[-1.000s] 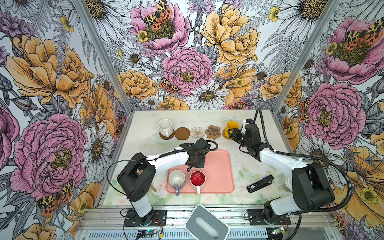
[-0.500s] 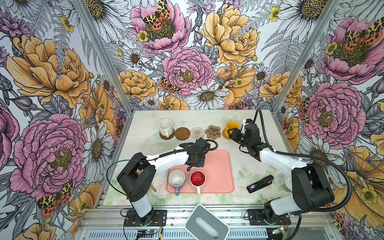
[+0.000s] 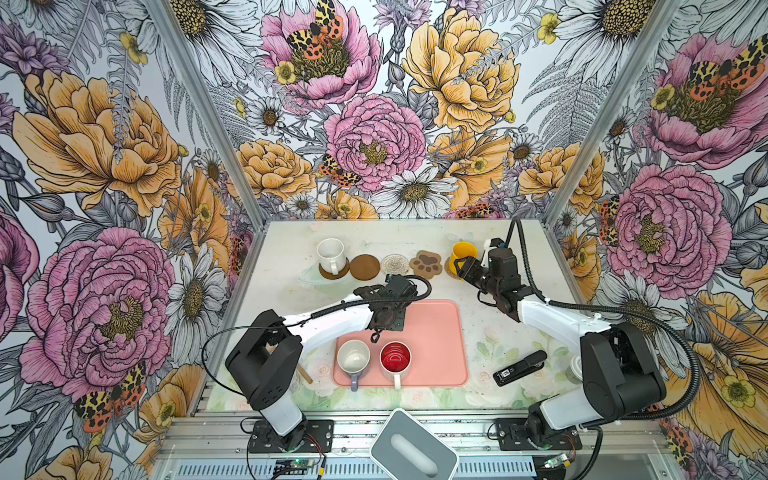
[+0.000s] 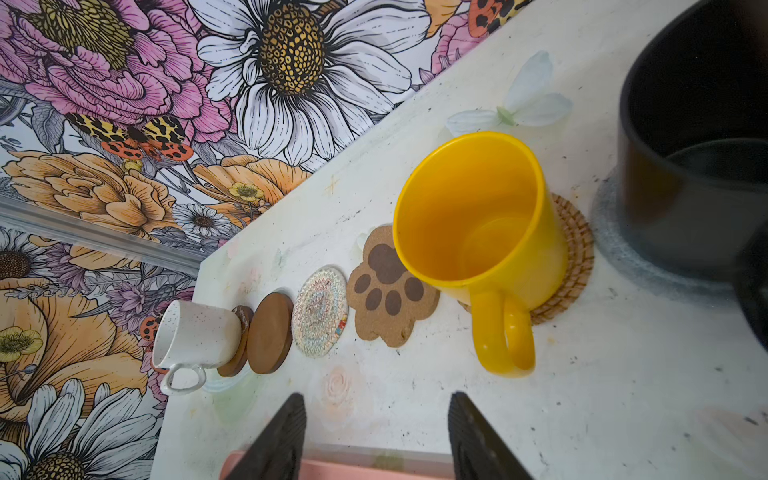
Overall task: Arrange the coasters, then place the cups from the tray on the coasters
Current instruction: 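Lift the white mug and carry it with the left gripper toward the wooden coaster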
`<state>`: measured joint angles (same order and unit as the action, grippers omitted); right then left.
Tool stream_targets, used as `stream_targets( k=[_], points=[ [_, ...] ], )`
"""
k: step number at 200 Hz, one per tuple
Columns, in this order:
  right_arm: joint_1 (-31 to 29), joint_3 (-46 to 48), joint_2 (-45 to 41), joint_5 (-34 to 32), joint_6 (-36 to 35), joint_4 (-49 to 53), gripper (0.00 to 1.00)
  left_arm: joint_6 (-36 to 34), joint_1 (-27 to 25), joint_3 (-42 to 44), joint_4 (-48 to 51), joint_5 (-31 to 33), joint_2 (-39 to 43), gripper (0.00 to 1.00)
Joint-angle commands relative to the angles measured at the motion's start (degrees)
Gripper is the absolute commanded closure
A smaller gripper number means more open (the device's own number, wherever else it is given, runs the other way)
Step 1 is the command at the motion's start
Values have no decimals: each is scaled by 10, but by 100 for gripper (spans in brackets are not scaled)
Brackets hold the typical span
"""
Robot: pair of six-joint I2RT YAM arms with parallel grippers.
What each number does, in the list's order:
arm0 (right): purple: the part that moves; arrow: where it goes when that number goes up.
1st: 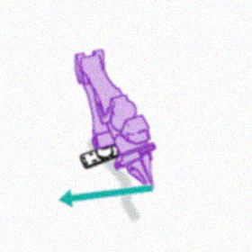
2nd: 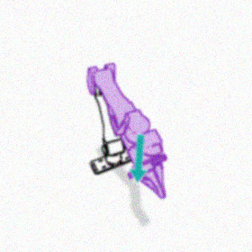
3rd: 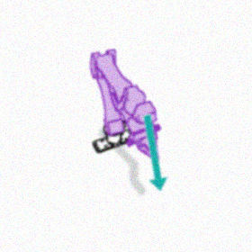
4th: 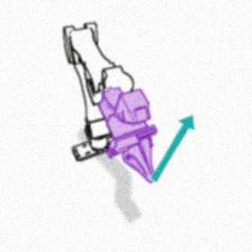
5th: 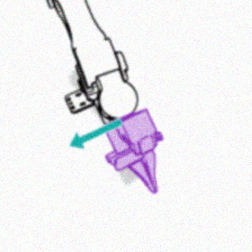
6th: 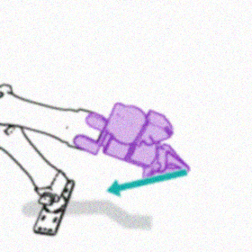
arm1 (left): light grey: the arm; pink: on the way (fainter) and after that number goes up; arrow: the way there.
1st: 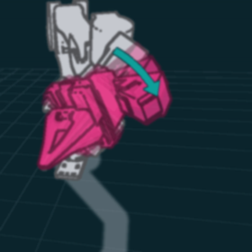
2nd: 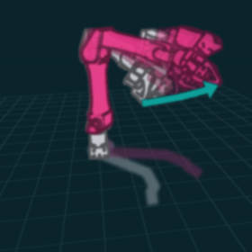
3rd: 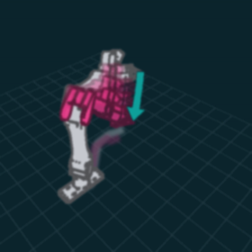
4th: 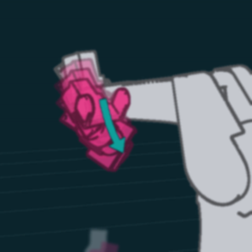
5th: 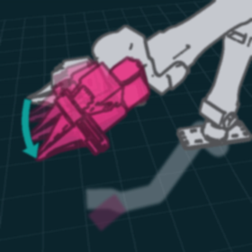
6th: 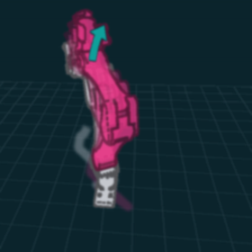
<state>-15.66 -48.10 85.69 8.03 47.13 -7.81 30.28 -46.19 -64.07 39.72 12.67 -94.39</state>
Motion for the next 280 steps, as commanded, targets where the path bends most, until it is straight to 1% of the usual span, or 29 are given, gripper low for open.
stream_targets(
  k=[1, 75, 130, 151, 156, 180, 208, 221, 224, 233, 280],
  points=[
    [3, -3, 4, 8, 2, -19, 43, -4, 12, -18, -20, 24, 26, 100],
    [4, -3, 3, 11, 2, -19, 43, -55, 74, -62, -20, 9, 23, 100],
    [7, -4, 6, 14, 2, -19, 44, -96, 135, -108, -20, -3, 12, 100],
    [7, -5, 9, 15, 2, -19, 44, -115, 154, -137, -20, -3, -8, 100],
    [8, -6, 9, 16, 2, -18, 44, -120, 159, -144, -20, -21, -13, 100],
    [8, -6, 9, 16, 2, -17, 44, -137, 181, -179, -19, -26, -48, 100],
    [9, -6, 8, 17, 0, -16, 44, -142, 205, -210, -20, -35, -88, 100],
    [9, -6, 7, 17, -1, -15, 44, -145, 213, -220, -20, -37, -94, 100],
    [10, -6, 6, 17, -1, -14, 44, -147, 214, -222, -20, -38, -113, 100],
    [10, -5, 6, 17, -1, -14, 44, -148, 220, -226, -21, -34, -123, 100],
    [14, -4, 9, 19, -1, -13, 44, -153, 243, -240, -20, -36, -149, 100]
  ],
)
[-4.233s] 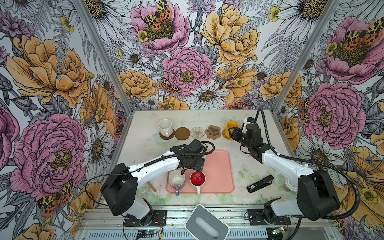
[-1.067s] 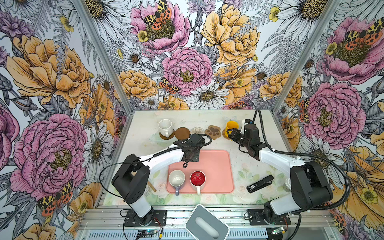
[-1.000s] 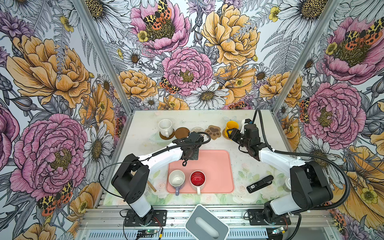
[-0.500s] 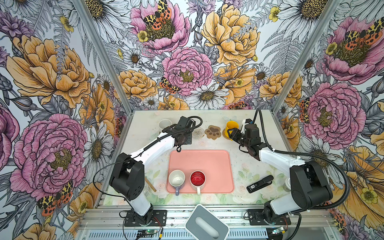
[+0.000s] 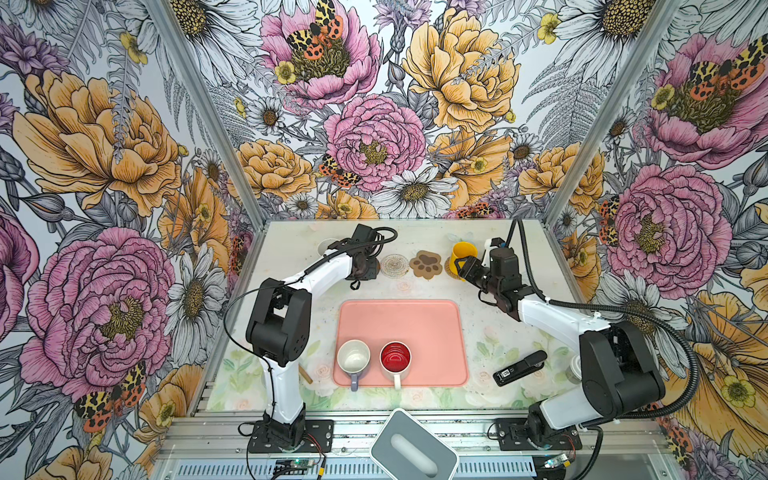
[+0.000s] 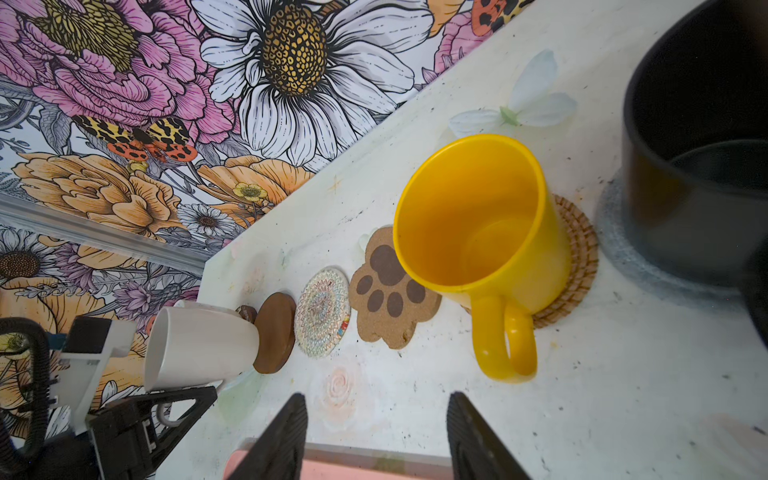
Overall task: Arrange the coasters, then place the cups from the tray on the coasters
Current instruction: 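Lift the white mug and carry it with the left gripper toward the wooden coaster, then lower the white mug onto the round wooden coaster and open the left gripper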
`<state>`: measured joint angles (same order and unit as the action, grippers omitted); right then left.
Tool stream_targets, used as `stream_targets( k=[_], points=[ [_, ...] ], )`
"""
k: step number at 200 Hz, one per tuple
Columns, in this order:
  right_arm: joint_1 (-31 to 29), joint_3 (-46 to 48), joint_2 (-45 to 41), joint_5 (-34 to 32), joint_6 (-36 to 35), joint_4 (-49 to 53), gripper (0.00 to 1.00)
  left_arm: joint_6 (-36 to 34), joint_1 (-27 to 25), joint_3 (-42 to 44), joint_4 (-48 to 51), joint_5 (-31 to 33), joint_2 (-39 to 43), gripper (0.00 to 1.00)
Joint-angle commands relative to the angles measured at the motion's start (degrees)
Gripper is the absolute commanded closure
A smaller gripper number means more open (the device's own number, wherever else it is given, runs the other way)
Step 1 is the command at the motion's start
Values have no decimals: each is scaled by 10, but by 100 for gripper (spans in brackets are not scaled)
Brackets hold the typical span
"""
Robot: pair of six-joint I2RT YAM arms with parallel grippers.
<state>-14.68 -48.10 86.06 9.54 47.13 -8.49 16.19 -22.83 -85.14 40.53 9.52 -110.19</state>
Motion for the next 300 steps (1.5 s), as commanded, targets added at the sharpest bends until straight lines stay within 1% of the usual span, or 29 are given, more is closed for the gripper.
stream_targets(
  k=[1, 111, 164, 232, 300],
  points=[
    [4, -4, 5, 3, -1, -6, 44, -12, 9, -30, -28, -4, 9, 100],
    [5, -6, 14, 9, 1, -6, 44, -12, 13, -45, -28, -26, -25, 100],
    [6, -8, 16, 10, 1, -6, 44, -15, 14, -41, -28, -20, -26, 100],
    [6, -9, 19, 13, 1, -6, 44, -17, 15, -50, -27, -27, -41, 100],
    [6, -12, 22, 15, 1, -6, 44, -15, 18, -47, -22, -14, -45, 100]
  ],
)
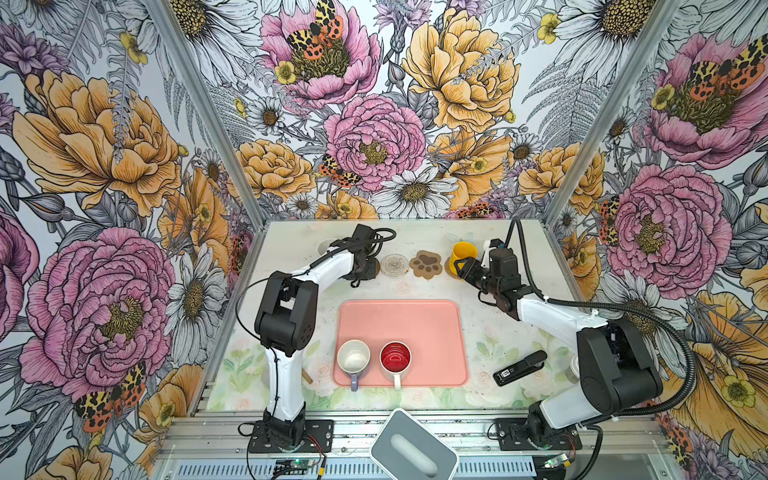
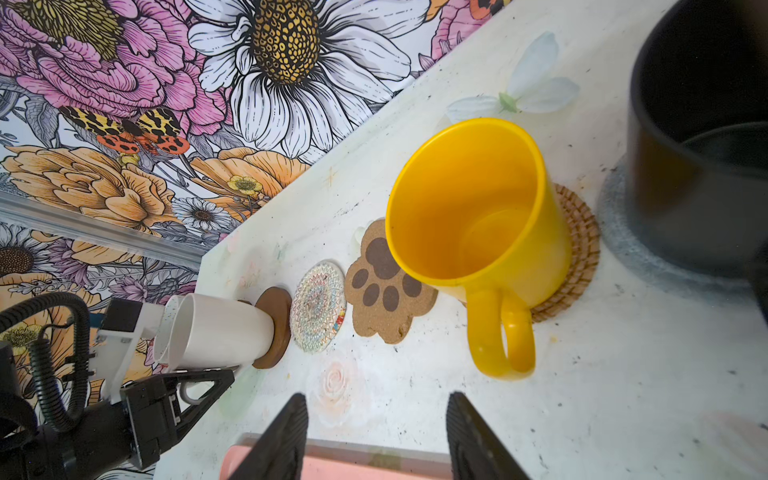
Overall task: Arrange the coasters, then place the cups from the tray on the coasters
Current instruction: 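Lower the white mug onto the round wooden coaster and open the left gripper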
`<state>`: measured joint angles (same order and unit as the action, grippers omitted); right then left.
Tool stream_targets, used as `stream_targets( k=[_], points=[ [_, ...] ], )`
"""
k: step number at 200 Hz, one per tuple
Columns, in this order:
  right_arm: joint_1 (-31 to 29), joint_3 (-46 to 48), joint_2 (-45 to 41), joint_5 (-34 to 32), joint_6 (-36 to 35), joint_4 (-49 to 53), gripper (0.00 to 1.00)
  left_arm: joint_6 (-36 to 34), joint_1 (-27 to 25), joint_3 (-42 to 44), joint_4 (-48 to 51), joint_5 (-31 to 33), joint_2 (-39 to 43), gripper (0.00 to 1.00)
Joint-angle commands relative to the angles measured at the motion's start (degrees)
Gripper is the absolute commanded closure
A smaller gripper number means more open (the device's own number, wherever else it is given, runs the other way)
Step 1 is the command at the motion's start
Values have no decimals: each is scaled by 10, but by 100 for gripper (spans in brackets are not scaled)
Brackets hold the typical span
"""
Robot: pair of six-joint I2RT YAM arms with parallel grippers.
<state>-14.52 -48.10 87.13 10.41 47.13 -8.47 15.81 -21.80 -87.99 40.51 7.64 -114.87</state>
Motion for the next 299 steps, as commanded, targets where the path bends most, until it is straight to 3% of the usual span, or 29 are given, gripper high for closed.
stream_targets(
  k=[1, 59, 121, 204, 272, 299],
  points=[
    [4, -12, 11, 7, 1, -6, 45, -11, 8, -18, -22, 4, 2, 100],
    [4, -13, 10, 7, 1, -6, 44, -9, 8, -19, -16, 7, 1, 100],
    [5, -12, 11, 7, 1, -6, 45, -11, 8, -27, -8, 5, 2, 87],
    [5, -11, 11, 7, 1, -6, 45, -12, 8, -25, -8, 2, 1, 81],
    [5, -12, 12, 8, 2, -6, 45, -11, 8, -22, -7, -3, 8, 68],
    [5, -11, 12, 8, 2, -6, 45, -11, 8, -18, -5, -4, 13, 57]
  ],
)
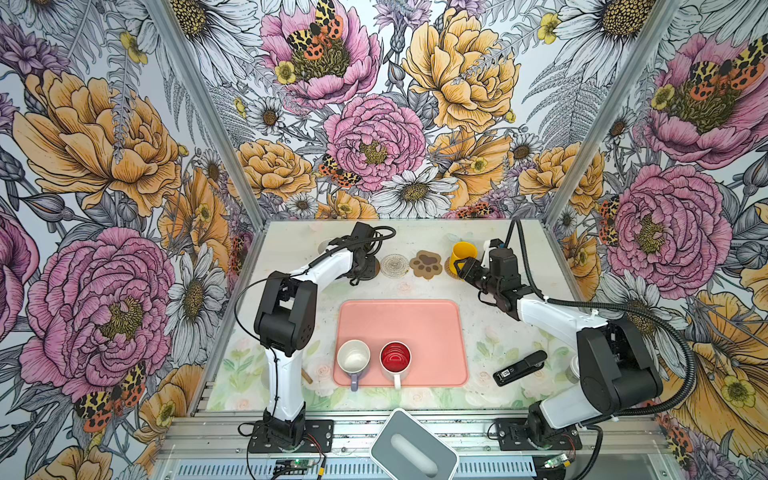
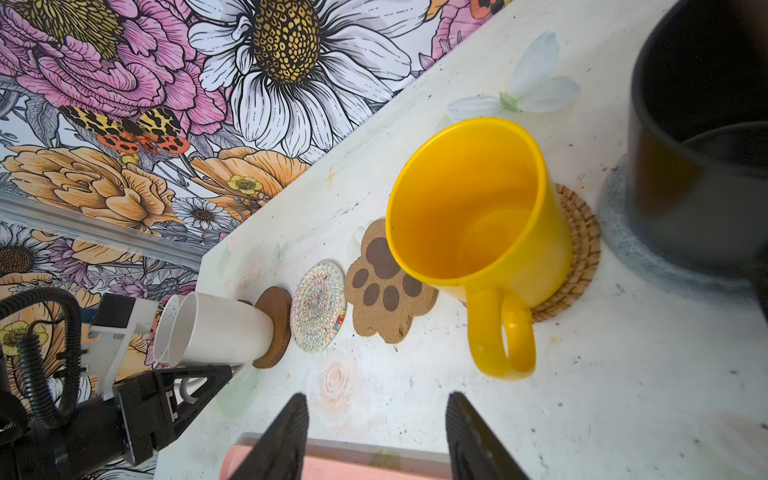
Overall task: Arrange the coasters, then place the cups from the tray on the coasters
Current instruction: 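Lower the white mug onto the round wooden coaster and open the left gripper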
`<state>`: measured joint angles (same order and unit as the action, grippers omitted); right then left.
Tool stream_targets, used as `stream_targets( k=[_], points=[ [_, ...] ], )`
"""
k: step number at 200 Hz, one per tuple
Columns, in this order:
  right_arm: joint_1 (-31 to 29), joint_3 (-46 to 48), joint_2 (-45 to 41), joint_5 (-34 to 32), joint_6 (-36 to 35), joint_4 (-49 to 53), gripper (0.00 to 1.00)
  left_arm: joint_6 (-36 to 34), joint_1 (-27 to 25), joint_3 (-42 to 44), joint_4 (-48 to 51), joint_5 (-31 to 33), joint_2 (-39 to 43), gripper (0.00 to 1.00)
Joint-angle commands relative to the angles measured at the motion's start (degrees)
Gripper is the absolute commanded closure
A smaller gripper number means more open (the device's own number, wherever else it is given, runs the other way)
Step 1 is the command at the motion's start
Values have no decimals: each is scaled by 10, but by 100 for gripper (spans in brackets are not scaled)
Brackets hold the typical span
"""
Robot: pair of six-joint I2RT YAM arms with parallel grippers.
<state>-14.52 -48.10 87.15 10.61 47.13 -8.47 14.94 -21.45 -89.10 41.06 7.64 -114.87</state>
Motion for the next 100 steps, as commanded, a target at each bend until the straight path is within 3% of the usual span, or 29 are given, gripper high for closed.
stream_targets(
  k=[1, 41, 100],
  points=[
    [5, -11, 12, 6, 2, -6, 45, -3, 4, -7, -10, -4, 13, 57],
    [5, -10, 11, 9, 2, -11, 45, 0, -4, 9, -8, 15, 40, 46],
    [4, -6, 8, 15, 1, -19, 45, 10, -22, 35, -8, 27, 100, 42]
  ],
)
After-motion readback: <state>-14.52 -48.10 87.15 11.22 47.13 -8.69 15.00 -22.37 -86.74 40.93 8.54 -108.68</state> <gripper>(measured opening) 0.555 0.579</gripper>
